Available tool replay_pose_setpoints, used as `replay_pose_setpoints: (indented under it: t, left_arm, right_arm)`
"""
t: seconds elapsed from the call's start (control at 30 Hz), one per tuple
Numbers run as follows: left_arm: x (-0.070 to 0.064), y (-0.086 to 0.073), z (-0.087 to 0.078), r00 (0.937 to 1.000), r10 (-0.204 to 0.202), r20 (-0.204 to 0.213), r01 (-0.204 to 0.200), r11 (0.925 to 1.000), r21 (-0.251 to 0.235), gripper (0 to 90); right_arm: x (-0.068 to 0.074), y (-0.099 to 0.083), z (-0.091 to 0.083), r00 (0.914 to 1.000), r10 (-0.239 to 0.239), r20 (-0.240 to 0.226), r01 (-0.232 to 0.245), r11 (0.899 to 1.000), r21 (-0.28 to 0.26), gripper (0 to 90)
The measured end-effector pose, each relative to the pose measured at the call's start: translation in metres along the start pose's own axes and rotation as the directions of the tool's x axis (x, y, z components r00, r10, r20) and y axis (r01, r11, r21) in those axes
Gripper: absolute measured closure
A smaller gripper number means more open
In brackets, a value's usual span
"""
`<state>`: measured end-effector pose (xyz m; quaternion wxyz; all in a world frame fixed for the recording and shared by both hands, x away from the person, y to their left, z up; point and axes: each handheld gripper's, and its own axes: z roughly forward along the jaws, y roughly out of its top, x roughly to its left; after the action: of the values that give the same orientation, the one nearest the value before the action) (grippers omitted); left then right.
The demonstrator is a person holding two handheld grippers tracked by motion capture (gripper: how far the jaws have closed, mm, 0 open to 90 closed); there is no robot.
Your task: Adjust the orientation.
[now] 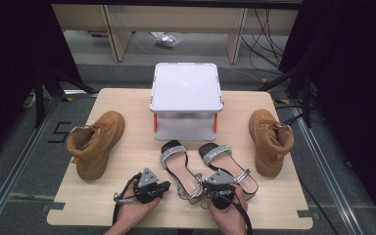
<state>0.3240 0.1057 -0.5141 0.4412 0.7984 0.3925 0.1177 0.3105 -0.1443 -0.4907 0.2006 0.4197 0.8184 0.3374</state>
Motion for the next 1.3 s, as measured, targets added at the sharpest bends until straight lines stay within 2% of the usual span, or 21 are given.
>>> replay_pose_setpoints:
  t: [0.1,0.23,0.27,0.33,0.43,0.47,0.5,0.57,0.6,0.63,0.73,0.87,0.9,0.97,1.0,1.03,1.07,1.1,1.17,1.2,1.3]
  left_arm:
    - [0.002,0.006,0.006,0.9999,0.002,0.014,-0.002,0.9989,0.046,87.3]
    - [0.002,0.010,0.009,0.9999,-0.006,0.014,0.006,0.9992,0.041,88.0]
    - [0.001,0.011,0.011,0.9995,-0.026,0.020,0.025,0.9997,0.007,88.1]
    - [0.001,0.012,0.009,0.9999,-0.010,0.008,0.010,0.9994,0.032,88.6]
    - [0.005,0.012,0.007,0.9997,-0.011,0.020,0.010,0.9990,0.043,88.8]
    - [0.007,0.011,0.007,0.9996,-0.017,0.022,0.016,0.9989,0.044,88.8]
    - [0.008,0.011,0.007,0.9993,-0.033,0.017,0.032,0.9990,0.032,89.0]
    - [0.011,0.012,0.004,0.9997,-0.021,0.011,0.020,0.9986,0.049,89.1]
    - [0.011,0.012,0.004,0.9997,-0.021,0.011,0.020,0.9986,0.049,89.1]
    - [0.013,0.011,0.003,0.9993,-0.038,0.002,0.037,0.9986,0.038,89.1]
    - [0.018,0.011,0.001,0.9994,-0.034,0.000,0.034,0.9984,0.044,89.1]
    - [0.023,0.009,-0.003,0.9977,-0.066,0.014,0.066,0.9978,-0.006,86.7]
    - [0.026,0.012,-0.010,0.9985,-0.054,0.008,0.054,0.9979,-0.036,85.5]
    - [0.031,0.016,-0.019,0.9987,-0.049,-0.010,0.049,0.9971,-0.059,84.0]
    - [0.031,0.016,-0.019,0.9987,-0.049,-0.010,0.049,0.9971,-0.059,83.3]
    - [0.036,0.023,-0.027,0.9990,-0.040,-0.022,0.038,0.9942,-0.101,82.3]
    - [0.039,0.028,-0.032,0.9989,-0.038,-0.027,0.034,0.9928,-0.115,81.6]
    - [0.042,0.034,-0.035,0.9987,-0.041,-0.031,0.036,0.9892,-0.142,80.6]
    - [0.046,0.042,-0.040,0.9984,-0.036,-0.044,0.028,0.9848,-0.171,78.2]
    - [0.048,0.048,-0.042,0.9985,-0.029,-0.047,0.020,0.9828,-0.184,77.4]
    - [0.054,0.064,-0.049,0.9979,-0.016,-0.063,0.002,0.9743,-0.225,74.3]
  right_arm:
    - [0.004,0.000,0.001,0.9998,-0.006,-0.020,0.006,1.000,0.003,85.1]
    - [0.011,0.001,0.001,0.9991,-0.006,-0.043,0.007,1.000,0.012,84.6]
    - [0.013,0.000,0.001,0.9986,-0.005,-0.054,0.005,1.000,0.015,84.6]
    - [0.016,0.001,0.001,0.9977,0.011,-0.067,-0.009,1.000,0.023,84.7]
    - [0.019,0.001,0.002,0.9977,-0.022,-0.065,0.023,1.000,0.013,84.9]
    - [0.022,0.001,0.001,0.9972,0.007,-0.074,-0.006,1.000,0.022,85.1]
    - [0.024,0.002,0.003,0.9967,-0.005,-0.081,0.006,1.000,0.016,85.3]
    - [0.029,0.003,0.003,0.9955,0.014,-0.094,-0.012,1.000,0.025,85.4]
    - [0.029,0.003,0.005,0.9956,-0.013,-0.093,0.014,1.000,0.012,85.4]
    - [0.033,0.004,0.004,0.9938,0.027,-0.107,-0.024,0.999,0.025,85.1]
    - [0.035,0.005,0.008,0.9910,0.005,-0.134,-0.003,1.000,0.009,82.2]
    - [0.029,0.007,0.007,0.9876,0.020,-0.156,-0.018,1.000,0.011,74.9]
    - [0.021,0.010,0.002,0.9898,0.039,-0.137,-0.038,0.999,0.012,70.2]
    - [0.013,0.012,-0.005,0.9898,0.083,-0.116,-0.079,0.996,0.034,65.8]
    - [0.013,0.012,-0.005,0.9898,0.083,-0.116,-0.079,0.996,0.034,65.8]
    - [0.002,0.014,-0.008,0.9888,0.099,-0.112,-0.099,0.995,0.006,61.6]
    - [0.000,0.016,-0.010,0.9882,0.106,-0.111,-0.106,0.994,0.010,60.5]
    - [0.000,0.019,-0.012,0.9847,0.136,-0.110,-0.134,0.991,0.023,59.8]
    - [-0.003,0.021,-0.011,0.9860,0.121,-0.115,-0.122,0.992,-0.004,57.5]
    - [-0.001,0.023,-0.011,0.9784,0.158,-0.134,-0.156,0.987,0.022,56.0]
    - [0.000,0.023,-0.007,0.9756,0.151,-0.159,-0.150,0.988,0.021,53.9]
